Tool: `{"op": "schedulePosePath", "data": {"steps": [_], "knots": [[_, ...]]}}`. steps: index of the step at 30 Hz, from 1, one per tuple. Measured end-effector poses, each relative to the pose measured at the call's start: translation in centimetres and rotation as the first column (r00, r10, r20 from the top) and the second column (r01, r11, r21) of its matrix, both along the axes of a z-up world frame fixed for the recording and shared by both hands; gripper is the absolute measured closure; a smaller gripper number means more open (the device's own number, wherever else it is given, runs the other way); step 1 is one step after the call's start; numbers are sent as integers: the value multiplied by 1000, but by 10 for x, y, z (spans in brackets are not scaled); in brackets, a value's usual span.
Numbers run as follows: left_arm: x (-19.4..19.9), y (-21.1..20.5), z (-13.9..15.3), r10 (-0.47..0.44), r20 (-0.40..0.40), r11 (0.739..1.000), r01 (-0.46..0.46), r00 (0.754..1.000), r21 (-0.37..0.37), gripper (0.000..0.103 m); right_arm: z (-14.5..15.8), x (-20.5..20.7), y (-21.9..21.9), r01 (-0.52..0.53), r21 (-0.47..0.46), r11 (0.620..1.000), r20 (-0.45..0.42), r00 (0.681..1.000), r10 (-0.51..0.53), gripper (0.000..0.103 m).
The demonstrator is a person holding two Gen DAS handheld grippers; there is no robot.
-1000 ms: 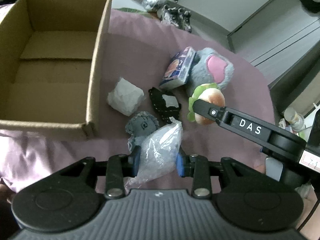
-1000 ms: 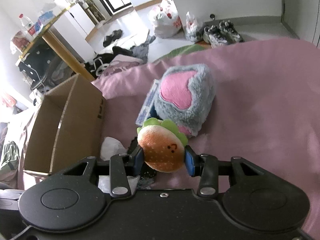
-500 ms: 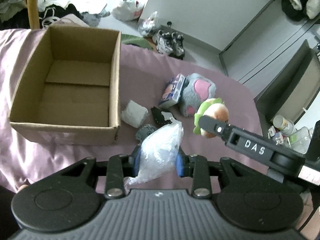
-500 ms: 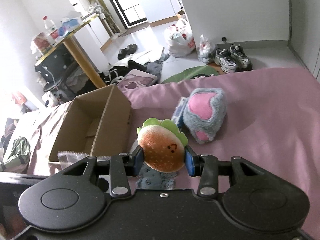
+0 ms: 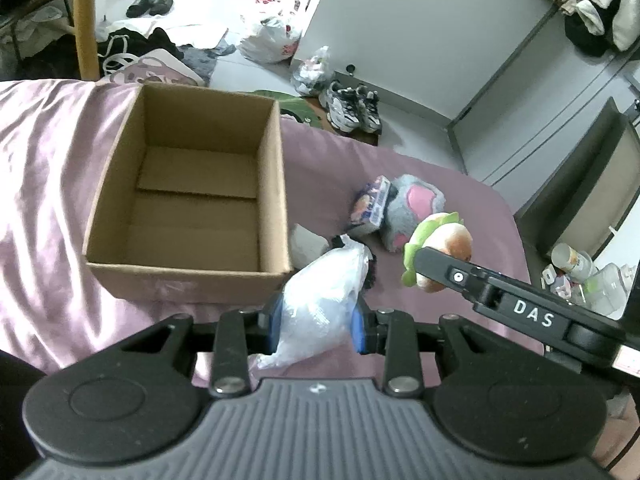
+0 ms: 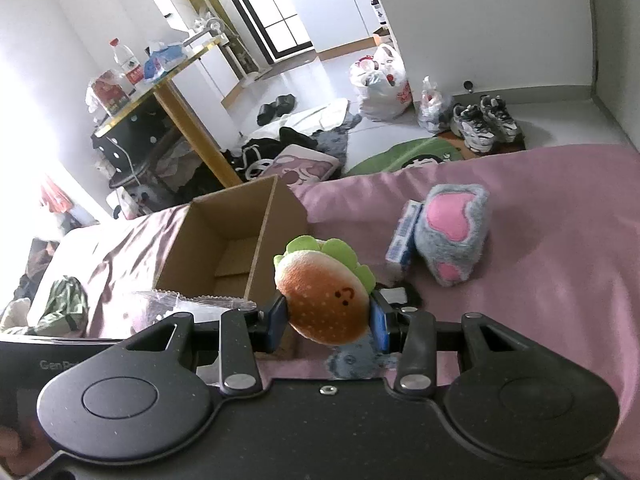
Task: Organize soft objects
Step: 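Carry the bag with the left tool and burger with the right tool into the box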
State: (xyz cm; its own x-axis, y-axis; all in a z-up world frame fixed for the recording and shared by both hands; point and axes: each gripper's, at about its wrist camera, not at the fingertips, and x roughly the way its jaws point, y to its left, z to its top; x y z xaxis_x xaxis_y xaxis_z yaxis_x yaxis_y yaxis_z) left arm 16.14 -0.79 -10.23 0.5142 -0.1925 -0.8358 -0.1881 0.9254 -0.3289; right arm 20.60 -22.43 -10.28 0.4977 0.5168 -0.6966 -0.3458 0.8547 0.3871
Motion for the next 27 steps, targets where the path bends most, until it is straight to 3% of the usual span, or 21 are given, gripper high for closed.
{"op": "schedulePosePath", "data": {"steps": [13,27], "knots": [[14,43,9,43,18,999,-44,999,21,71,9,6,38,-33,48,998,-20,999,34,61],[60,94,-4,106,19,993,-106,994,41,71,4,31,79,-51,54,997,-52,997,54,61]]}}
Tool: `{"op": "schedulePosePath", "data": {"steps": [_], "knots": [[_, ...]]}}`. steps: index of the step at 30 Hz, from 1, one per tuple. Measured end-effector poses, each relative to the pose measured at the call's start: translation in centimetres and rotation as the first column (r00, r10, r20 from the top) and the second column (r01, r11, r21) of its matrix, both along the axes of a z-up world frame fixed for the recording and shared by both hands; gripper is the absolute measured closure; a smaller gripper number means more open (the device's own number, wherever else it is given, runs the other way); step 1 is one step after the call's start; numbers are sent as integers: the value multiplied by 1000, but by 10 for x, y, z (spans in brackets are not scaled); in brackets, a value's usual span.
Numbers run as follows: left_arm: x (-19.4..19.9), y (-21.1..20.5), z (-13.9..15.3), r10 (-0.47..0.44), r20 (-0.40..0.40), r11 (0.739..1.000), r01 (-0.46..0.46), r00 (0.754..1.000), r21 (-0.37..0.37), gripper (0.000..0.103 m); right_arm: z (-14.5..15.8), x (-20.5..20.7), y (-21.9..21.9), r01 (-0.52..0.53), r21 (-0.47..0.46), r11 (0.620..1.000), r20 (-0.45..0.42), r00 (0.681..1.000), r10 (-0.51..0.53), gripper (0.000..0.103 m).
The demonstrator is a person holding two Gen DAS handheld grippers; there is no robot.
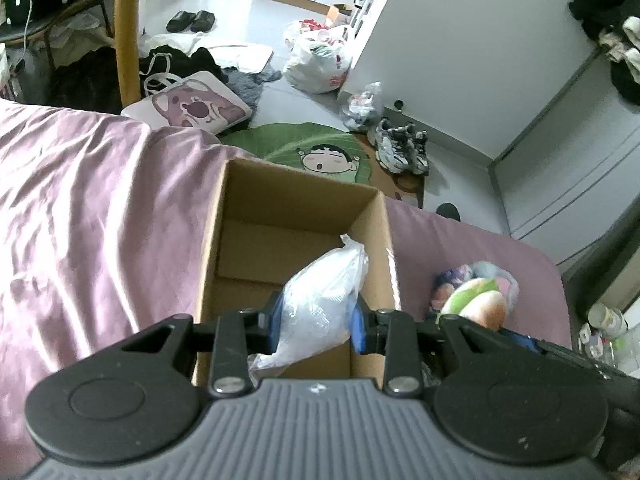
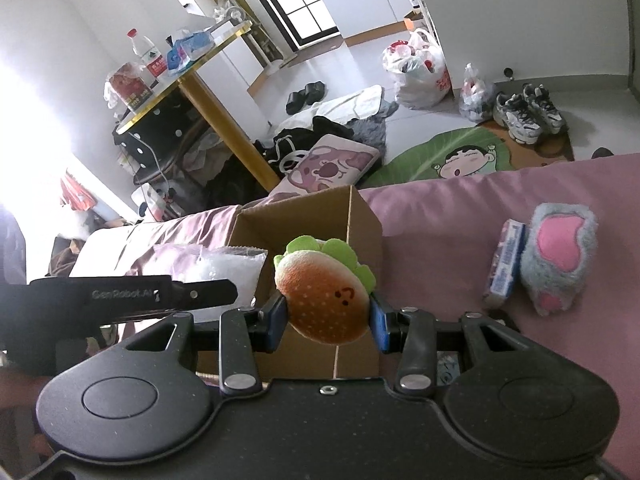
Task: Organize soft objects
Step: 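Carry the bag with the left tool and burger with the right tool into the box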
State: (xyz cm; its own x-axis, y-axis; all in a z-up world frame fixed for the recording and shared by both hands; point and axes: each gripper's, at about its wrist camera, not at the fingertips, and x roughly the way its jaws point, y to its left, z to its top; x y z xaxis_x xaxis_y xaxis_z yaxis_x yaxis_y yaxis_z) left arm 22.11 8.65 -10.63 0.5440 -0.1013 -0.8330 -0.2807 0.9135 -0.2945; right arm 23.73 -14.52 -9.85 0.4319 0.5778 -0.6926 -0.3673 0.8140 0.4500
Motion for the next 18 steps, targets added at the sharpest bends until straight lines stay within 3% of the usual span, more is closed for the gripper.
{"op": "schedulePosePath", "data": {"steps": [18], "knots": [[60,24,-46,36,-68,999,-36,997,6,71,-22,42,29,6,13,1000,-55,998,-5,61]]}}
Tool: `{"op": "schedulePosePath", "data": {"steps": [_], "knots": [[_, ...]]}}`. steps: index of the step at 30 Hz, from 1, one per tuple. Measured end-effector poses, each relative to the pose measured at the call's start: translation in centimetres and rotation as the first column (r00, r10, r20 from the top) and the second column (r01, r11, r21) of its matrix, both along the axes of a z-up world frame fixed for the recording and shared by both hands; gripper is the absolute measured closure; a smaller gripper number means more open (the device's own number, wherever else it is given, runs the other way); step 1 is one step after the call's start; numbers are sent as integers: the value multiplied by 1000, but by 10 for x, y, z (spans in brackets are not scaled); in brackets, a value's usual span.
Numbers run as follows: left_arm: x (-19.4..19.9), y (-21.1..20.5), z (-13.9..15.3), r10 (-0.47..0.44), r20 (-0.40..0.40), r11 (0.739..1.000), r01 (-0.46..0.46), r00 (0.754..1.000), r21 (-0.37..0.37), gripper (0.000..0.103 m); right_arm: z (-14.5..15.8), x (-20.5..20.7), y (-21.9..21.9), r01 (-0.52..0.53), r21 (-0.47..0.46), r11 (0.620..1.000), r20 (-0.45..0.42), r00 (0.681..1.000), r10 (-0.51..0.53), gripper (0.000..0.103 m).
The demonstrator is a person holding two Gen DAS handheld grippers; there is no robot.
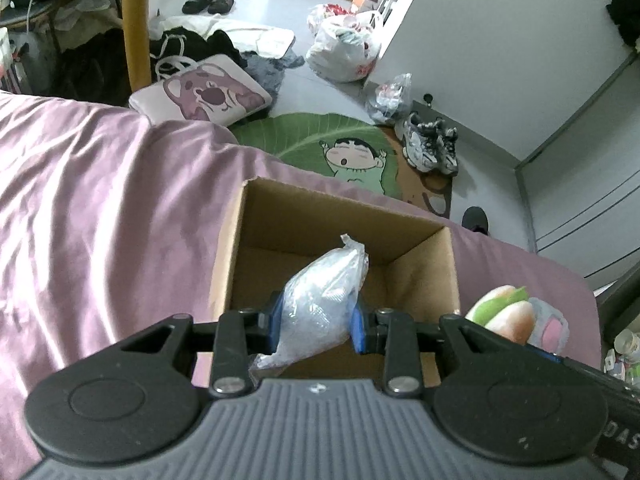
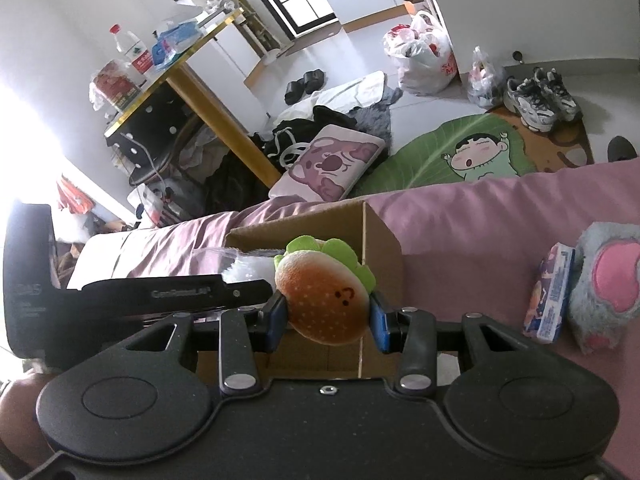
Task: Organize soft objects
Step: 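Carry the bag with the left tool and burger with the right tool into the box, then open the left tool releasing the bag while the right tool releases the burger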
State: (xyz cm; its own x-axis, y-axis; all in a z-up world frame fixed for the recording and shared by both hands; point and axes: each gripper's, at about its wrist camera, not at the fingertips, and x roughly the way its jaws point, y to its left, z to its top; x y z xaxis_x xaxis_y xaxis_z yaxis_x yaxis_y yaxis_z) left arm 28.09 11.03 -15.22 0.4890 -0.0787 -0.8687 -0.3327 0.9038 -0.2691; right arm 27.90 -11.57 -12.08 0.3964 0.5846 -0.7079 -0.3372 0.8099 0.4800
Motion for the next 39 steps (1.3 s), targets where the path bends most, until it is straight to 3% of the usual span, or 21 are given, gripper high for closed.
{"op": "schedulePosePath", "data": {"steps": [9,18,23,37,39], "knots": [[25,-5,-19,-19,-34,998,21,999,57,70,-7,10,1,19,17,1000,-10,1000,-19,61],[29,5,-12,2,-52,999,1,999,52,65,-9,14,7,14,28,1000,-2,1000,-14,60],[19,19,-4,30,-28,999,-31,999,-12,65,-9,17,16,-2,25,1000,3,1000,2,60],[-18,34,20,46,-11,994,-47,999,-94,63,-22,22,49,-12,-36,999,-13,1000,12,60],[-23,37,25,56,-7,994,-57,998,-95,55,-23,21,53,-10,-50,999,-5,1000,10,58]]}}
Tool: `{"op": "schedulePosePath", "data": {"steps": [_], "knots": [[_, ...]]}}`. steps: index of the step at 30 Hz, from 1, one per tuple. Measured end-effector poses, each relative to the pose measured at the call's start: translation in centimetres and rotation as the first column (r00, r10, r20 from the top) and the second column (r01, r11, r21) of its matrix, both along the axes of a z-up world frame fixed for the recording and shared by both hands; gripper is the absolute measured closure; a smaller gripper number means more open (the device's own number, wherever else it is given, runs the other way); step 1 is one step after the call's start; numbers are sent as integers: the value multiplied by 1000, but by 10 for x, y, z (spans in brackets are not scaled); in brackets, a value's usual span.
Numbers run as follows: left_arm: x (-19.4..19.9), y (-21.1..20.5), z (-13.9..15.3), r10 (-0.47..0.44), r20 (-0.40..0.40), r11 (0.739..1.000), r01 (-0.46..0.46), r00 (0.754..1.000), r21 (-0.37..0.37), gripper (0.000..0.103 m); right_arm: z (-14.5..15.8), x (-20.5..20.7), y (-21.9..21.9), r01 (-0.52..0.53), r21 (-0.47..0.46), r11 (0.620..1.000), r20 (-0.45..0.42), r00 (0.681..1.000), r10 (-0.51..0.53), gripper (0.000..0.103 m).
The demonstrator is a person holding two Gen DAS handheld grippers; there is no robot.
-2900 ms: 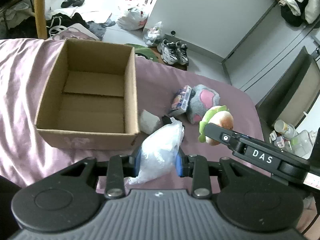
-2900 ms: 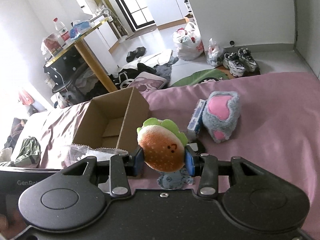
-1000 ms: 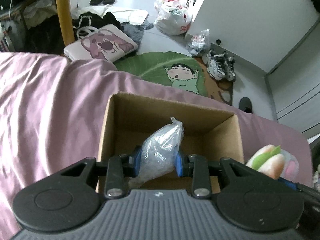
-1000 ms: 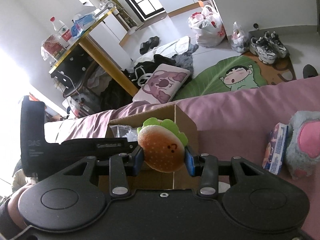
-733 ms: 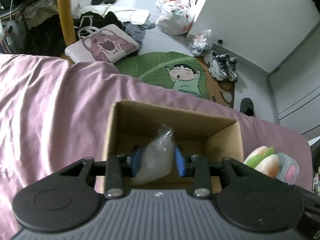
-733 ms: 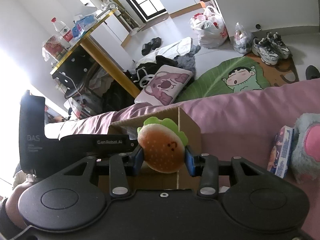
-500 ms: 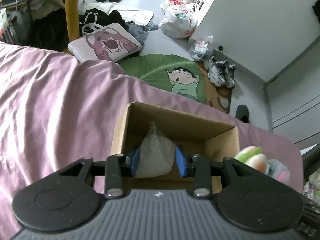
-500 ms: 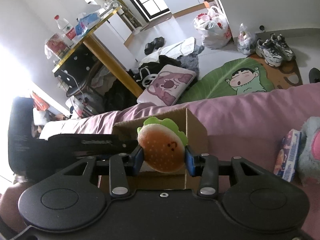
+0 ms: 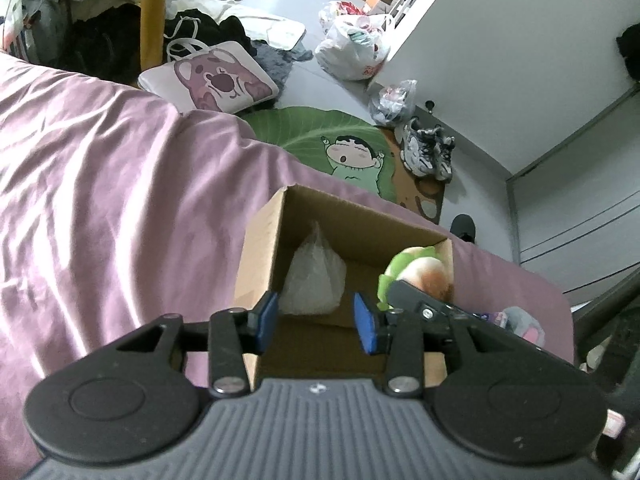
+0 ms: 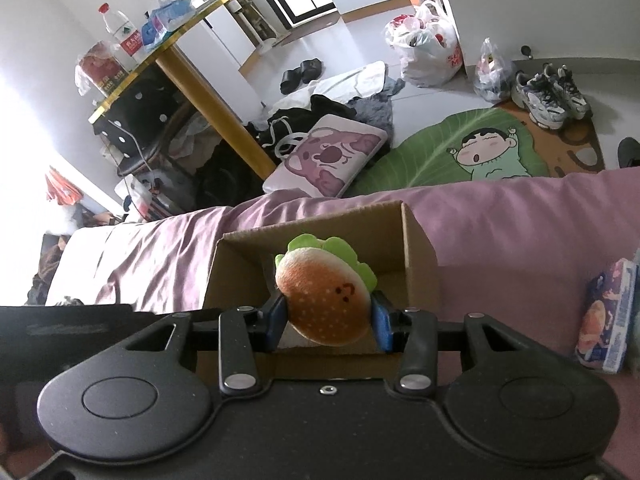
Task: Organize soft objects
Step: 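Open the left tool releasing the bag while the right tool releases the burger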
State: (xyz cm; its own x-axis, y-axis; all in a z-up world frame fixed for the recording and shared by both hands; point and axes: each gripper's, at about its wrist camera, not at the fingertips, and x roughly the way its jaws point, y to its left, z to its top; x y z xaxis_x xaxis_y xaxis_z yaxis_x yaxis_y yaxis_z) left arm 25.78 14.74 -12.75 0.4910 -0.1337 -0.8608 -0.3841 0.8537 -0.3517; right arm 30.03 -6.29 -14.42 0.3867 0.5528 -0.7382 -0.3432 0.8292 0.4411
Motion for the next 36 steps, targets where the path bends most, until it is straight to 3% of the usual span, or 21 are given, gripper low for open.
{"op": "schedulePosePath", "data": {"steps": [3,10,12,14,17,21,27,31,36], "knots": [[-7,4,5,19,12,1000,-19,1000,25,48,-1,-1,5,0,-13,1000,3,1000,0,57],[-19,17,2,75,-1,997,-75,997,25,44,-1,-4,10,-5,-35,999,8,1000,6,43],[-23,19,1,94,5,995,-94,996,25,30,2,-7,8,-4,-31,1000,5,1000,4,42],[-27,20,2,104,7,994,-104,995,24,21,6,-9,8,-4,-36,999,8,1000,4,38],[-31,19,5,107,5,994,-107,994,21,17,15,-15,5,-9,-38,999,30,1000,11,28],[-36,15,12,108,-10,993,-107,994,57,7,26,-22,-1,-24,-33,999,38,999,25,25],[-46,10,20,110,-9,992,-109,994,63,1,45,-31,-15,-29,-54,998,62,998,33,17],[-54,3,30,107,12,990,-108,994,86,1,54,-35,-29,-19,-63,998,83,996,24,0],[-62,-9,40,94,50,989,-99,994,114,1,64,-39,-52,-5,-60,998,84,996,10,0]]}}
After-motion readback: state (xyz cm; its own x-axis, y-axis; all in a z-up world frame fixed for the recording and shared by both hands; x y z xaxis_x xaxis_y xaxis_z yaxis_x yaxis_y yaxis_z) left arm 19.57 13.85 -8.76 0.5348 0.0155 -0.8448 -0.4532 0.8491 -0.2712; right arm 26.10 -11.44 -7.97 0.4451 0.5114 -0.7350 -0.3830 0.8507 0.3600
